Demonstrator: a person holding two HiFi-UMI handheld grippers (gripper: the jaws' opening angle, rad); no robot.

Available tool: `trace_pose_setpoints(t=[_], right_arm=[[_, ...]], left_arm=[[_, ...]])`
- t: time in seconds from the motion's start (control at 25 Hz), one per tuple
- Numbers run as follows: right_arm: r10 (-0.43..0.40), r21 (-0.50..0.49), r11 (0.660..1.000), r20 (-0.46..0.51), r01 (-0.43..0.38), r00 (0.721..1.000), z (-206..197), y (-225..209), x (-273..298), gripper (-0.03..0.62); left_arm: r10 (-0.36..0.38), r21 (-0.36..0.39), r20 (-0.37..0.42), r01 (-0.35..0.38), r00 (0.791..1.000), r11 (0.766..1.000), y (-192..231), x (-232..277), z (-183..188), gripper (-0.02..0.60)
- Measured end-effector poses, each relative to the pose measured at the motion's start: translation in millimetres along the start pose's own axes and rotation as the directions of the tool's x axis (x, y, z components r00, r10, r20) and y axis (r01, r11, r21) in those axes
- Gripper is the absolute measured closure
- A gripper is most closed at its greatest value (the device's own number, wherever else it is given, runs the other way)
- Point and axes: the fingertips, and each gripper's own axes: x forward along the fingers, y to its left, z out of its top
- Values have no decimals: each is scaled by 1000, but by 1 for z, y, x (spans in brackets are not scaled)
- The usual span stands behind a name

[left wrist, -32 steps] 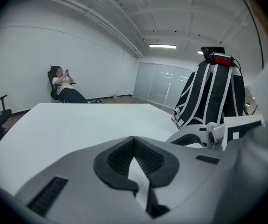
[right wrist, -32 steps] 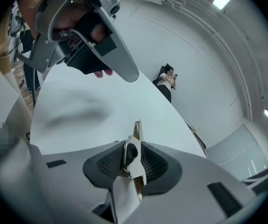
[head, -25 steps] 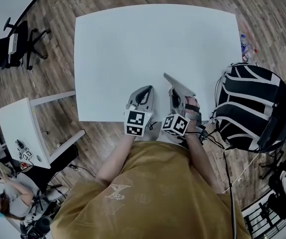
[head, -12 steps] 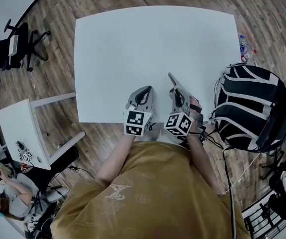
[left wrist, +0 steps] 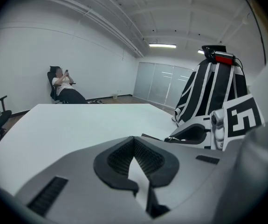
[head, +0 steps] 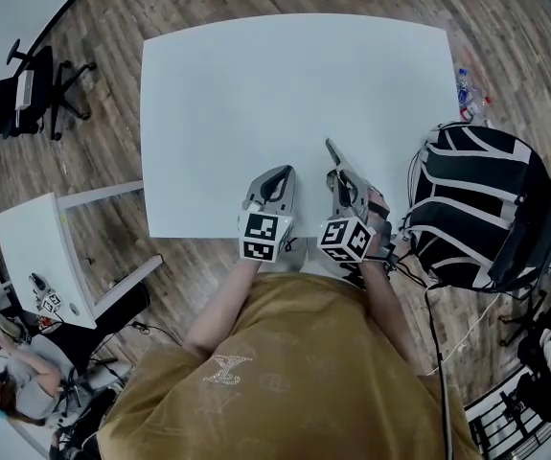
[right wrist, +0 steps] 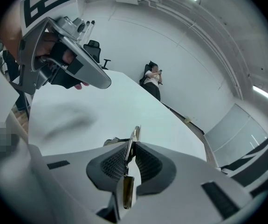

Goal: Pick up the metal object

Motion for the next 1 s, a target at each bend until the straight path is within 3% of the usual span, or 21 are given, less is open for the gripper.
trace_pose_setpoints(t=[0.32, 0.68, 1.0], right_arm=[[-43, 61, 997, 50, 40, 998, 11, -20, -18, 554], [-114, 137, 986, 142, 95, 983, 36, -52, -46, 554], [-198, 224, 964, 250, 143, 948, 61, -88, -84, 554]], left_arm=[[21, 2, 27, -21, 999, 1000, -2, -5, 10, 575], [48, 23, 111, -51, 993, 998, -4, -15, 40, 575], [61, 28, 226, -70, 972, 997, -11, -37, 82, 577]])
